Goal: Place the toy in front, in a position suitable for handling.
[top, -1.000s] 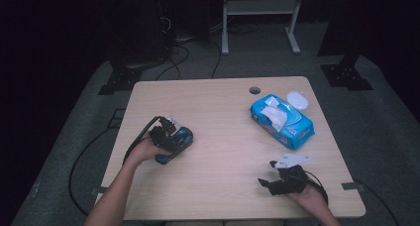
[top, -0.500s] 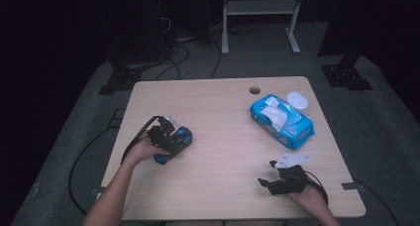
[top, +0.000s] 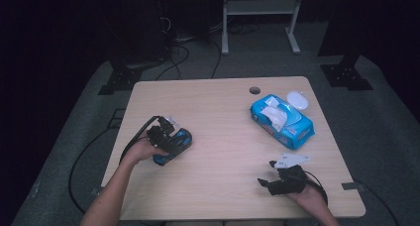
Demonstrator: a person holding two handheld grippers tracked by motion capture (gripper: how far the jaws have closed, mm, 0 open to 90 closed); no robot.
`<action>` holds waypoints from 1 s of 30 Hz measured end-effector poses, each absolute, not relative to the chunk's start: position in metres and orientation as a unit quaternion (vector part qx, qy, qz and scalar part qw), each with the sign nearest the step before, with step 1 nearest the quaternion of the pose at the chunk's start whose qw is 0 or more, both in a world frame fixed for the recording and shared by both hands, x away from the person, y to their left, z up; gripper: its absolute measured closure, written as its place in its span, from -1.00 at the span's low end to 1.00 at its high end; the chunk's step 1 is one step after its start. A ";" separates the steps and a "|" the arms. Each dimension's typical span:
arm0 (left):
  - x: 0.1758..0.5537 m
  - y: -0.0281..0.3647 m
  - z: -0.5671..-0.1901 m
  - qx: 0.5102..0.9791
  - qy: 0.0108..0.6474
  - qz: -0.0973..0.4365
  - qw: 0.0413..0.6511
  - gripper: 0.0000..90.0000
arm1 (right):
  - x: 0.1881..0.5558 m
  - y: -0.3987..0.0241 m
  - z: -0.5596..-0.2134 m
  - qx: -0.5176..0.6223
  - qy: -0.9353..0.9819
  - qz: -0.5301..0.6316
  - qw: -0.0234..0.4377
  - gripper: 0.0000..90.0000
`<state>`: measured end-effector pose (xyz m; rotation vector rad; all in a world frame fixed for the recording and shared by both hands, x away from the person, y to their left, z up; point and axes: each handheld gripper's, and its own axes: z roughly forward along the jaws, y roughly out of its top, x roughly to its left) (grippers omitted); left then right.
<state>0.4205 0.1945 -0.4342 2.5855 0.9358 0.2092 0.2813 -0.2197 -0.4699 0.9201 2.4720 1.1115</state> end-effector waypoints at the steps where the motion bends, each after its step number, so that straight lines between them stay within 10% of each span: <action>1: 0.421 0.195 -0.434 0.921 0.333 0.072 0.192 -0.36 | 0.281 -0.220 -0.470 0.317 0.855 0.385 0.140 -0.52; 30: 0.419 0.197 -0.446 0.938 0.306 0.064 0.147 -0.42 | 0.281 -0.222 -0.469 0.321 0.853 0.387 0.141 -0.51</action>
